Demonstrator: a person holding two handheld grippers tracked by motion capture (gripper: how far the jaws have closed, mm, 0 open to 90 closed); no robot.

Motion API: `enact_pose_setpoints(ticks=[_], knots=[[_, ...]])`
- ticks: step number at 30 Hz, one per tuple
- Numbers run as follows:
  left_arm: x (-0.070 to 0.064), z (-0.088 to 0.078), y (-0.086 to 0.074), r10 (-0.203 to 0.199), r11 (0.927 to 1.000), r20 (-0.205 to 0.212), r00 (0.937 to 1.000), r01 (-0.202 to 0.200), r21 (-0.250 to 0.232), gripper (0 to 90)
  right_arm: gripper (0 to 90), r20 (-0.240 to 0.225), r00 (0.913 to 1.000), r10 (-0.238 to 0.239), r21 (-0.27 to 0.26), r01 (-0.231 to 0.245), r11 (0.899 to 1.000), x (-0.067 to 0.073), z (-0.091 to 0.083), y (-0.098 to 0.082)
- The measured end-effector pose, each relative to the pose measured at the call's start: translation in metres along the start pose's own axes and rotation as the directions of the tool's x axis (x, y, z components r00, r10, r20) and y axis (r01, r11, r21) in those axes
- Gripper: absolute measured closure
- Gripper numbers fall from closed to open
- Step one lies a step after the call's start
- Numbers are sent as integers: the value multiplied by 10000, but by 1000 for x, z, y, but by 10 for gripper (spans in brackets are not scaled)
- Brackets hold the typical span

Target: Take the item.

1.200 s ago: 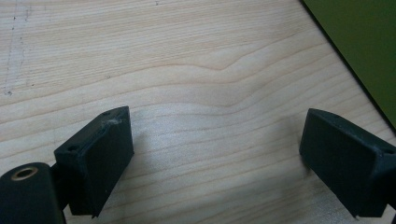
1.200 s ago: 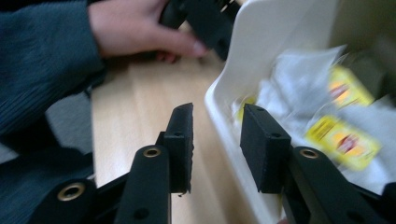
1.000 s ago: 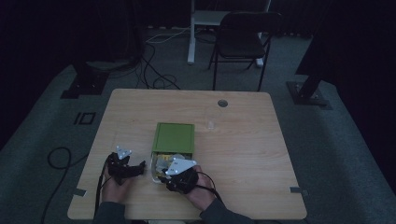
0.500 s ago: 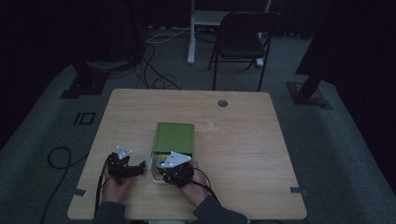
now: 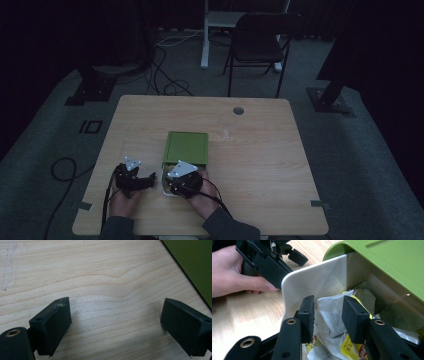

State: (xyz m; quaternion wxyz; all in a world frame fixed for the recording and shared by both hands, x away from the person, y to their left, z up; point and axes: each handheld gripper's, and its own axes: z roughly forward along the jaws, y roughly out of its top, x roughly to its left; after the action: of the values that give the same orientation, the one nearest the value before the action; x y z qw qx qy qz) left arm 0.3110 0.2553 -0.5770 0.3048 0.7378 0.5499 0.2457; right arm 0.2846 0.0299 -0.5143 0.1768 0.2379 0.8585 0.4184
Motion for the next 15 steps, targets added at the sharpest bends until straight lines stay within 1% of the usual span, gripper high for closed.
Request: enact_pose_setpoints(ticks=[4,6,7,10,12,13,15], knots=[[0,0,0,2,10000,0,10000,-2,2,105,620,29,10000,-94,175,93,9998,0,4,0],[0,0,0,2,10000,2,10000,-2,-2,105,646,112,9999,-132,266,129,9996,1,6,0],[0,0,0,2,10000,1,10000,-2,-1,105,668,128,9998,-169,277,165,9995,0,6,0],[0,0,0,2,10000,2,10000,-2,-1,105,742,99,9999,-39,321,36,9995,-1,6,0],[0,0,0,2,10000,-1,10000,-2,-1,105,799,106,9999,-95,314,92,9995,-3,6,-1],[0,0,0,1,10000,0,10000,-1,0,105,831,96,10000,-16,304,13,9995,-3,5,-1],[0,0,0,4,10000,0,10000,-4,0,105,887,53,10000,-13,202,12,9998,-5,3,-2]])
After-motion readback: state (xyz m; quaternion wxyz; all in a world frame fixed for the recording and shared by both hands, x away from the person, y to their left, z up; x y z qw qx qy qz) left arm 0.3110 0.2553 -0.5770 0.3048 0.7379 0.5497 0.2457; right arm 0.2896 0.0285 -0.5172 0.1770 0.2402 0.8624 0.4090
